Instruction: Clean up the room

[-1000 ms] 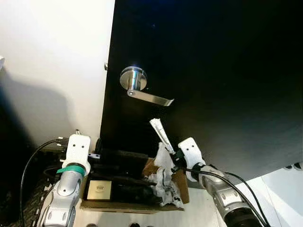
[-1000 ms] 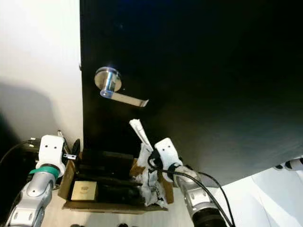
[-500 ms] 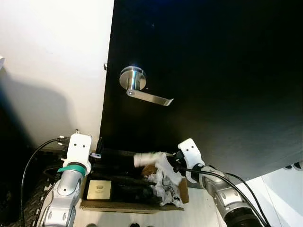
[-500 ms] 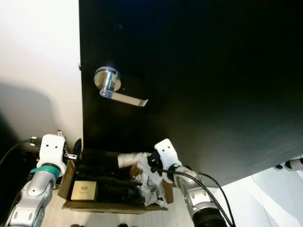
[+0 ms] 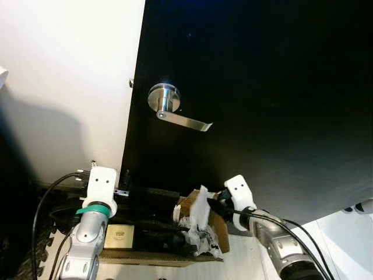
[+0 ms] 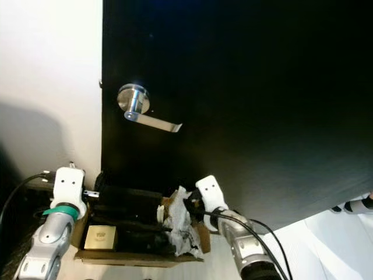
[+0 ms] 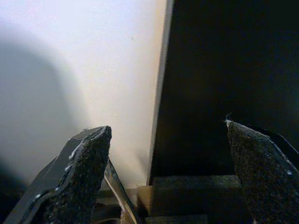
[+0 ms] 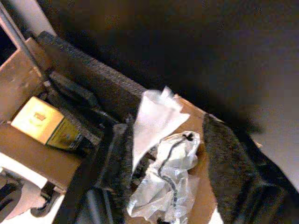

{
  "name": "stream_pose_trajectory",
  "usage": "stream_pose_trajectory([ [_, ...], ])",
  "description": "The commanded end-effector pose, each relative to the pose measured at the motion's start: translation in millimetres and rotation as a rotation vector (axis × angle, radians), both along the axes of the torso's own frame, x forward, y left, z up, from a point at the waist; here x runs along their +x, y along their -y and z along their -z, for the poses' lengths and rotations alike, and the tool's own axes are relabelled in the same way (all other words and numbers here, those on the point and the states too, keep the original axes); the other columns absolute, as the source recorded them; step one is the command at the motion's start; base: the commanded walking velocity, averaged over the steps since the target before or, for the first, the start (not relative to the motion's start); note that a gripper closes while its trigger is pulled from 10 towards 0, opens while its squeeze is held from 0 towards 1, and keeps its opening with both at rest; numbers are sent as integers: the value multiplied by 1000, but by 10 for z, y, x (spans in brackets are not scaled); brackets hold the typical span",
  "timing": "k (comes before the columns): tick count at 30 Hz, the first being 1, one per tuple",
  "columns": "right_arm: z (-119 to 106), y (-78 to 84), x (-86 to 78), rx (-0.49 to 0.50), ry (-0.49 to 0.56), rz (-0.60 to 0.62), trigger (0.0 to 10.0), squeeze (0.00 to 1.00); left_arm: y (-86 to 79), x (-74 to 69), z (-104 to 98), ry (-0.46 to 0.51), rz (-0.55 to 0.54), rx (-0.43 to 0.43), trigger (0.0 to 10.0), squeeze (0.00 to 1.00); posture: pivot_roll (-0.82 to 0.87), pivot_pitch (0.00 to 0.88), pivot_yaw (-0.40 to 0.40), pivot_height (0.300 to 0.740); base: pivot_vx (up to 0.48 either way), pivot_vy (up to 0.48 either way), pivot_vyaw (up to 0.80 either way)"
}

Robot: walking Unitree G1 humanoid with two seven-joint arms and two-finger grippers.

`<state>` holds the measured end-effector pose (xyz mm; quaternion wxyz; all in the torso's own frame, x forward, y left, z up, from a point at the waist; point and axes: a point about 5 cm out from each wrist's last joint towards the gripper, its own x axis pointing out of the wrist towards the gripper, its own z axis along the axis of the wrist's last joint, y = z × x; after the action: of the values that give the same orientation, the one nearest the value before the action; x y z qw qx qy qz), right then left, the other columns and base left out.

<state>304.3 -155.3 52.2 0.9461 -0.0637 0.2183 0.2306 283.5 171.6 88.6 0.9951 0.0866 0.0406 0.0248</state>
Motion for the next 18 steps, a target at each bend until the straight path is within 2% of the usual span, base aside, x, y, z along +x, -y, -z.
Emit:
stream_pose_trajectory([
  [1,105,61,-80,-36,-29,39,10000,1000,89,-39,95,-31,41,-9,10000,0,84,22,-153,740,0,0,0],
  [2,120,43,-90,-52,-26,44,10000,0,89,-47,110,-36,48,-9,10000,0,78,9,-133,740,0,0,0],
  [4,127,28,-93,-59,-25,47,10000,0,82,-50,117,-39,51,-10,10000,0,76,4,-127,740,0,0,0],
  [5,117,2,-98,-15,-20,59,10000,812,79,-45,118,-41,62,-8,10000,0,70,0,-94,740,0,0,0],
  [8,108,-14,-102,18,-17,69,10000,812,76,-41,117,-42,69,-6,10000,0,70,0,-94,740,0,0,0],
  [9,99,-30,-101,27,-7,84,10000,329,72,-24,113,-45,76,-9,10000,0,63,0,-72,740,0,0,0],
  [10,86,-46,-101,50,6,103,10000,0,60,-1,105,-45,81,-10,10000,0,68,0,-62,740,0,0,0],
  [11,59,-67,-103,84,22,118,10000,1000,44,22,88,-42,83,-9,10000,0,73,0,-59,740,0,0,0],
  [12,39,-81,-106,109,32,128,10000,1000,34,37,76,-40,84,-9,10000,0,73,0,-59,740,0,0,0],
  [15,44,-65,-111,57,52,157,10000,1000,9,54,56,-31,76,-6,10000,0,83,0,-62,740,0,0,0],
  [16,54,-72,-109,38,54,172,10000,0,-15,58,51,-27,72,-8,10000,0,88,0,-47,740,0,0,0],
  [17,54,-72,-109,38,54,172,10000,0,-15,58,51,-27,72,-8,10000,0,88,0,-47,740,0,0,0],
  [18,31,-47,-89,43,82,230,10000,0,-41,59,42,-22,67,-12,10000,0,93,0,-37,740,0,0,0],
])
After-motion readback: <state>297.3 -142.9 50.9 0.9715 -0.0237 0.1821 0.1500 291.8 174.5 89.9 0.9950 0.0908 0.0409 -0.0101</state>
